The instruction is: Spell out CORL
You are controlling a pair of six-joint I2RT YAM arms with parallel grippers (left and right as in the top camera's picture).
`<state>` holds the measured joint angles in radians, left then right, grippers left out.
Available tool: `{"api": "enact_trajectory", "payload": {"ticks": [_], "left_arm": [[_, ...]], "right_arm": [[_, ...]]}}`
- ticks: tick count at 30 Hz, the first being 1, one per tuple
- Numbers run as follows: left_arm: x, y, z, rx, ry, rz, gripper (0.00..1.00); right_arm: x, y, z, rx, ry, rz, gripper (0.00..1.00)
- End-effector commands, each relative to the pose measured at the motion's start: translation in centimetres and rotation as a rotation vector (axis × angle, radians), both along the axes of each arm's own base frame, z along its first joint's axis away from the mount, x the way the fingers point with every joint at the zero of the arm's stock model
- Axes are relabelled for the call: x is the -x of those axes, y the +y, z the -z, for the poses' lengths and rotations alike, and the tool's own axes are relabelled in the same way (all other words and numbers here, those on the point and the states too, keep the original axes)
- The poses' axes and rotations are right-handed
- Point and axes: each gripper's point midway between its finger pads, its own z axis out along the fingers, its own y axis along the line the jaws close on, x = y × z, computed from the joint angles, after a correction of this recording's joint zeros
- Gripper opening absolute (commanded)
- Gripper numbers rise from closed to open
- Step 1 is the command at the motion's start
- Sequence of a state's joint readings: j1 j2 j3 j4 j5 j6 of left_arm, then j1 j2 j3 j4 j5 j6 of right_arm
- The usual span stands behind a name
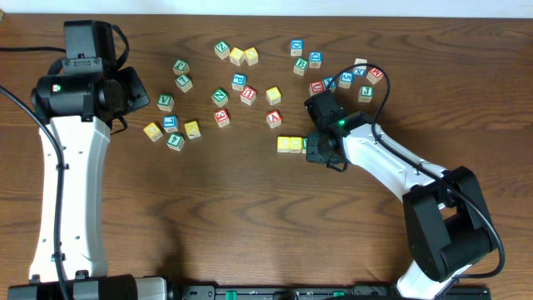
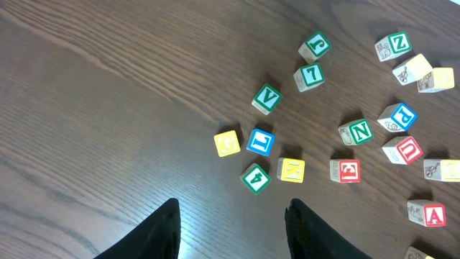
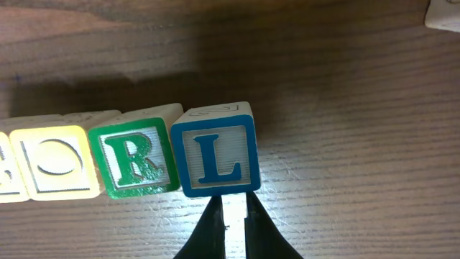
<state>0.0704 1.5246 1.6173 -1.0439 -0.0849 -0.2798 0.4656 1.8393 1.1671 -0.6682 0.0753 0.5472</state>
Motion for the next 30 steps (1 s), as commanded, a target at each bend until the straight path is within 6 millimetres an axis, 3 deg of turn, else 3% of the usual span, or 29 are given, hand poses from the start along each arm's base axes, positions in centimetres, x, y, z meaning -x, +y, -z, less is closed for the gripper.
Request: {"api": "enact_trajectory", "payload": {"ticks": [1, 11, 17, 20, 23, 27, 28, 30], "left_arm": [[-0.1, 0.1, 0.2, -0.011, 0.01, 0.008, 0.47], [-0.1, 0.1, 0.2, -0.011, 0.01, 0.008, 0.47], [-0.1, 0.1, 0.2, -0.011, 0.011, 0.008, 0.47], [-0.1, 0.1, 0.2, -0.011, 0.011, 0.008, 0.47], [-0.1, 0.1, 0.2, -0.01, 0.011, 0.009, 0.47], [-0.2, -0.9, 0.3, 0.018, 0.01, 0.038, 0.47], [-0.4, -1.7, 0.6, 0.036, 0.014, 0.06, 0.47], [-0.6, -2.4, 1.0, 0.043, 0.028, 0.079, 0.47]], "right_arm": [[0.0, -0.4, 0.4, 0.011, 0.005, -0.003, 0.06], [-0.3, -0.2, 0.3, 0.005, -0.01, -0.007, 0.08], [-0.3, 0.1, 0.1, -0.006, -0.01, -0.04, 0.01], [-0.4, 0.8, -1.3, -0.058, -0.025, -0.08, 0.01], [-0.8, 0.1, -4.0, -0.095, -0.075, -0.059, 0.02], [-1.5, -2.0, -7.2, -0.123, -0.144, 0.005, 0.08], [-1.8, -3.0, -7.6, -0.13, -0.149, 0.045, 0.14], [-1.8, -4.3, -7.3, -0.133, -0.131, 0.093, 0.14]]}}
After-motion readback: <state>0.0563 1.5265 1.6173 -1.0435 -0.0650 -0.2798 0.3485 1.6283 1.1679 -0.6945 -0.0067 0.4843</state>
